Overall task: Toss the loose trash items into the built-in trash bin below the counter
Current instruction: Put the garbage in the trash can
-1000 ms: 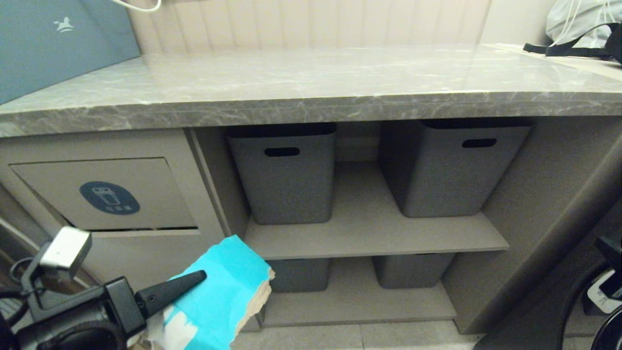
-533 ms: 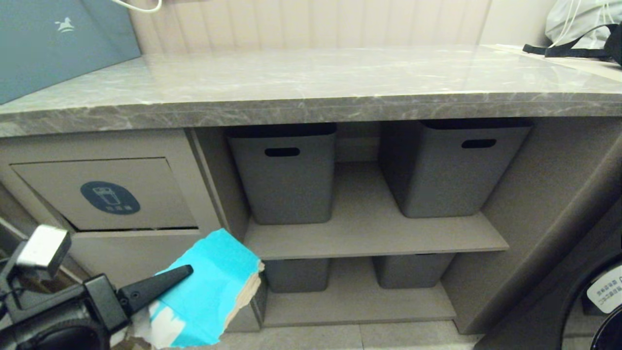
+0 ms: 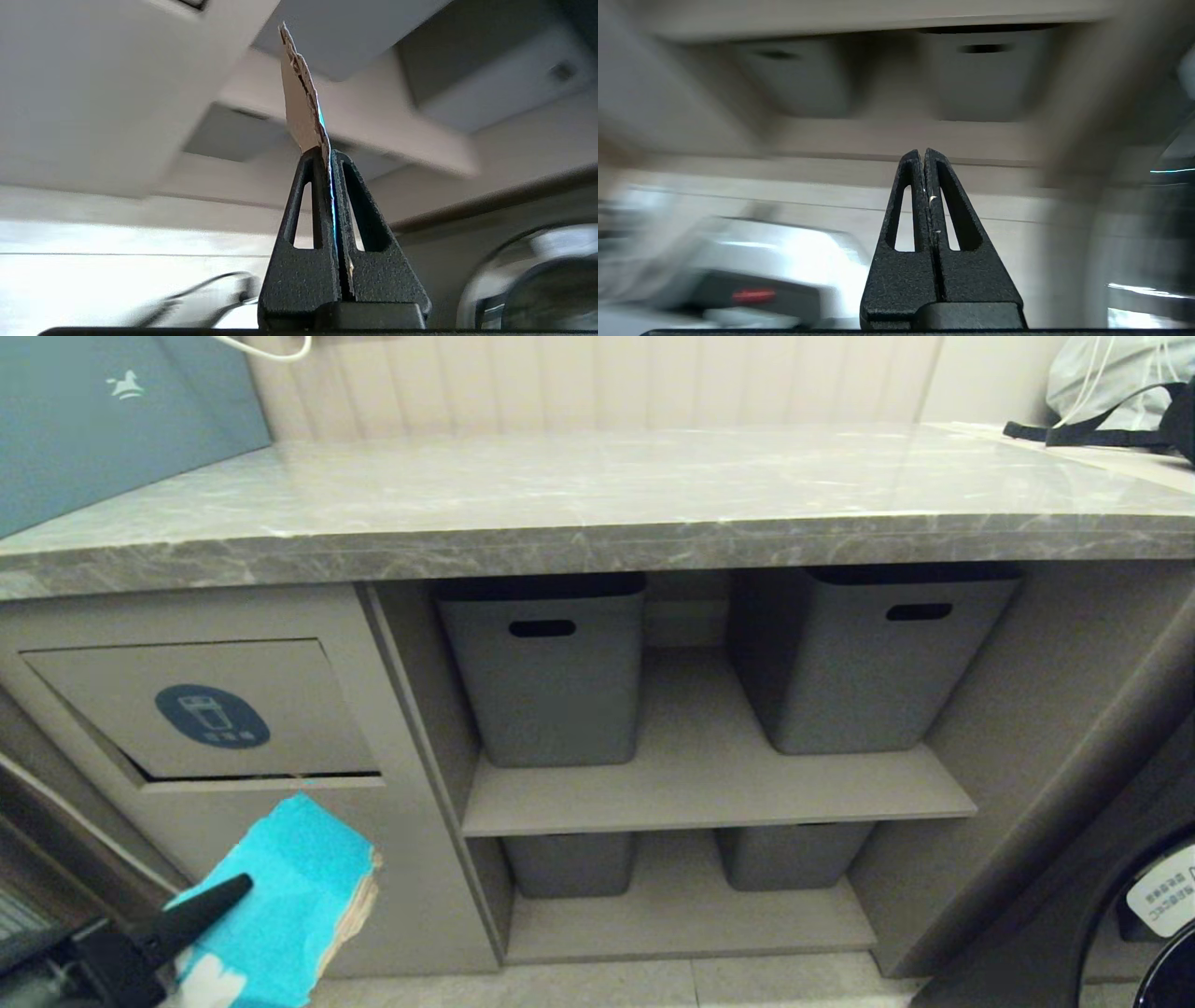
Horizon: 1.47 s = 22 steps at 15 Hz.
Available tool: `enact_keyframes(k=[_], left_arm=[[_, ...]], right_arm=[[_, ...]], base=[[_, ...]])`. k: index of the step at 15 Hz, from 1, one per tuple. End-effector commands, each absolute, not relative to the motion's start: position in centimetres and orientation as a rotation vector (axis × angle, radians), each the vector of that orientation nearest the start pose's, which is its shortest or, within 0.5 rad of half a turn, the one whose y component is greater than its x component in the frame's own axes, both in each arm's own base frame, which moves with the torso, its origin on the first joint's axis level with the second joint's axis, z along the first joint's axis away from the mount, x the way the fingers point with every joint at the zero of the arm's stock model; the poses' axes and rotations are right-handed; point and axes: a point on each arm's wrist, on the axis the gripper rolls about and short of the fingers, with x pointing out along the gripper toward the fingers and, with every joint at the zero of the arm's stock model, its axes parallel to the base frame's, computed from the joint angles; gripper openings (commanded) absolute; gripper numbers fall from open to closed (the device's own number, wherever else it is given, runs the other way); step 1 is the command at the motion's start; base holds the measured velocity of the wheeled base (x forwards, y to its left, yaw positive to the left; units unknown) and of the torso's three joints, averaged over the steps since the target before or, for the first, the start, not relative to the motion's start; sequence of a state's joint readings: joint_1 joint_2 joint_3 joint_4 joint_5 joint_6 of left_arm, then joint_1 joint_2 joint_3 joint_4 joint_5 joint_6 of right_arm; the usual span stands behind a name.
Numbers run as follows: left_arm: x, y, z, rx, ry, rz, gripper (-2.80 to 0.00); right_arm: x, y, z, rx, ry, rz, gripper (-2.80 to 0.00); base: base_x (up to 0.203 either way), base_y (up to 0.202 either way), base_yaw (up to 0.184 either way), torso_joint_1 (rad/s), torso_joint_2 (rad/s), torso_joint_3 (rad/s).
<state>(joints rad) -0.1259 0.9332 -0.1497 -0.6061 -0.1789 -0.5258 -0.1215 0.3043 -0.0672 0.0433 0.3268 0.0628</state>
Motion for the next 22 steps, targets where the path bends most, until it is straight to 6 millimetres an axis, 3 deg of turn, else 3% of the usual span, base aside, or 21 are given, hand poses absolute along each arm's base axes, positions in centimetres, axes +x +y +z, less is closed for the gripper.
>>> enact_keyframes(k=[1, 3, 5, 8, 10, 14, 15, 18, 22], left_arm=[[7.8, -1.3, 14.9, -0.487, 0.188, -0.26, -2.8], [6.6, -1.2, 14.4, -0.465, 0.227, -0.251, -2.8], [5.4, -1.1, 14.3, -0.463, 0.285, -0.244, -2.8], [4.1, -0.9, 14.4, -0.461, 0.254, -0.254, -2.8], [3.3, -0.8, 14.2, -0.461, 0.267, -0.251, -2.8], [2.9, -0.8, 14.5, -0.462, 0.266, -0.253, -2.8], [2.9, -0.8, 14.6, -0.46, 0.26, -0.254, -2.8], [3.3, -0.8, 14.7, -0.43, 0.271, -0.247, -2.8], [3.2, -0.6, 15.2, -0.359, 0.226, -0.199, -2.8]], right_arm=[[-0.3, 0.9, 9.5, 0.279, 0.281, 0.26, -2.8], [-0.3, 1.0, 9.5, 0.403, 0.304, 0.282, -2.8], [-0.5, 1.4, 9.5, 0.469, 0.339, 0.466, -2.8], [-0.6, 1.7, 9.7, 0.296, 0.277, 0.656, -2.8], [-0.5, 1.6, 9.7, 0.278, 0.261, 0.579, -2.8], [0.0, 0.0, 9.0, 0.12, 0.206, -0.112, -2.8], [0.0, -0.1, 8.7, 0.077, 0.219, -0.174, -2.8], [-0.4, 0.1, 8.0, -0.074, 0.237, -0.005, -2.8], [-2.1, 0.1, 7.6, -0.105, 0.03, 0.043, -2.8]], base=[[0.0, 0.0, 0.0, 0.0, 0.0, 0.0], [0.0, 0.0, 0.0, 0.0, 0.0, 0.0], [0.0, 0.0, 0.0, 0.0, 0.0, 0.0], [0.0, 0.0, 0.0, 0.0, 0.0, 0.0], [0.0, 0.0, 0.0, 0.0, 0.0, 0.0], [0.0, 0.0, 0.0, 0.0, 0.0, 0.0], [0.0, 0.0, 0.0, 0.0, 0.0, 0.0], [0.0, 0.0, 0.0, 0.0, 0.0, 0.0], [0.0, 0.0, 0.0, 0.0, 0.0, 0.0]])
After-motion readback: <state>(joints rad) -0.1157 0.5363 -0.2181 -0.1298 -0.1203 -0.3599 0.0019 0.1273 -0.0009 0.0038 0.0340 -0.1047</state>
